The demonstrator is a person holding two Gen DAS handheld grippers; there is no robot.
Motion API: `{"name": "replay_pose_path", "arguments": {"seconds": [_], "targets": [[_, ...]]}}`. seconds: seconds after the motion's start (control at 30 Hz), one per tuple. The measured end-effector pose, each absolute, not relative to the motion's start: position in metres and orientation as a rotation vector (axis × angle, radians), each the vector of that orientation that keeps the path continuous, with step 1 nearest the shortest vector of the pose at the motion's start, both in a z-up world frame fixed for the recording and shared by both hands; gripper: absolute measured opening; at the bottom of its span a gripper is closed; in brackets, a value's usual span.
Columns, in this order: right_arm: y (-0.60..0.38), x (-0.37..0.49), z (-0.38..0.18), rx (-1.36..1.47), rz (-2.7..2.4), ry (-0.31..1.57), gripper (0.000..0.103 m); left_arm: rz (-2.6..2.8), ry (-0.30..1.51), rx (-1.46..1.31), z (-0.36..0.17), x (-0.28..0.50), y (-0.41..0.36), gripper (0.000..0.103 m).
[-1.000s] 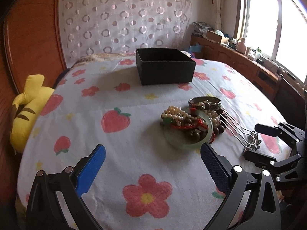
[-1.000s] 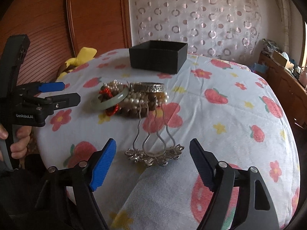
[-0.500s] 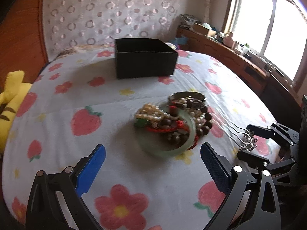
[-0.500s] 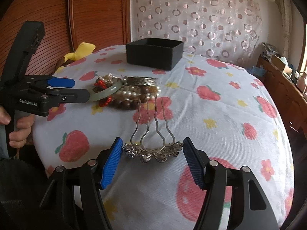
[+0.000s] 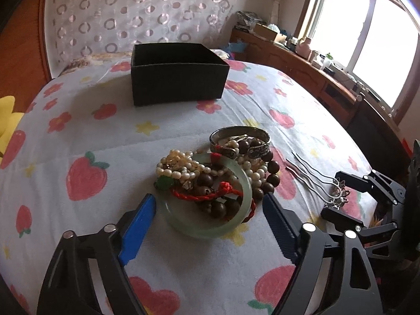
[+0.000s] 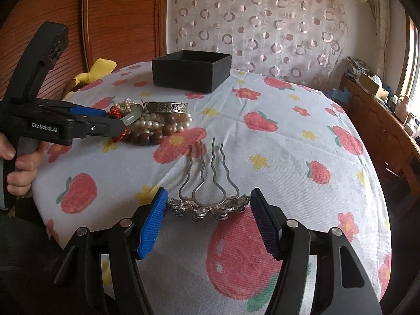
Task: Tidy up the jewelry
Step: 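Grasp the jade green bangle with the left tool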
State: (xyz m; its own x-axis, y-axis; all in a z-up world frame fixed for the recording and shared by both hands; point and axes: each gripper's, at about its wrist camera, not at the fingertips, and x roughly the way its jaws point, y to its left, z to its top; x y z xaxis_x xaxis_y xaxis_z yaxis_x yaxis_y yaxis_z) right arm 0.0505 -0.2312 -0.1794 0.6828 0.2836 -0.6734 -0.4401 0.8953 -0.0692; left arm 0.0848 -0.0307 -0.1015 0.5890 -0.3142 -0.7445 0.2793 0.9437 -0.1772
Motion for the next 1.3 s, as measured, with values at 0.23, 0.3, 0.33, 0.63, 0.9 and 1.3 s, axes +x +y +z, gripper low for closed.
{"name": "replay_pose_path", "arguments": {"seconds": [0.23,0.3,0.33,0.63,0.9,1.3], "targets": [[-0.23,0.05,-0.18,-0.233,0.41,0.713,0.067,-0.359,0.856,-0.044,-0.101,0.073,-0.024,0.067],[-0.23,0.05,-0.18,-0.234,0.41,0.713,0.067,-0.368,0.85,-0.058,-0.1,0.065,-0.018,0.067],[-0.23,0.05,-0.18,-0.233,0.409,0.713,0.067,-0.373,0.848,-0.064,-0.099,0.062,-0.017,0.067],[-0.23,0.051,-0.18,-0.239,0.406,0.711,0.067,-0.331,0.808,-0.049,-0.088,0.045,0.005,0.066],[-0.23,0.051,-0.18,-0.239,0.408,0.711,0.068,-0.289,0.752,-0.028,-0.074,0.054,0.013,0.066],[-0.228,0.051,-0.179,-0.237,0.408,0.712,0.068,-0.273,0.755,-0.064,-0.074,0.081,0.031,0.008]]}}
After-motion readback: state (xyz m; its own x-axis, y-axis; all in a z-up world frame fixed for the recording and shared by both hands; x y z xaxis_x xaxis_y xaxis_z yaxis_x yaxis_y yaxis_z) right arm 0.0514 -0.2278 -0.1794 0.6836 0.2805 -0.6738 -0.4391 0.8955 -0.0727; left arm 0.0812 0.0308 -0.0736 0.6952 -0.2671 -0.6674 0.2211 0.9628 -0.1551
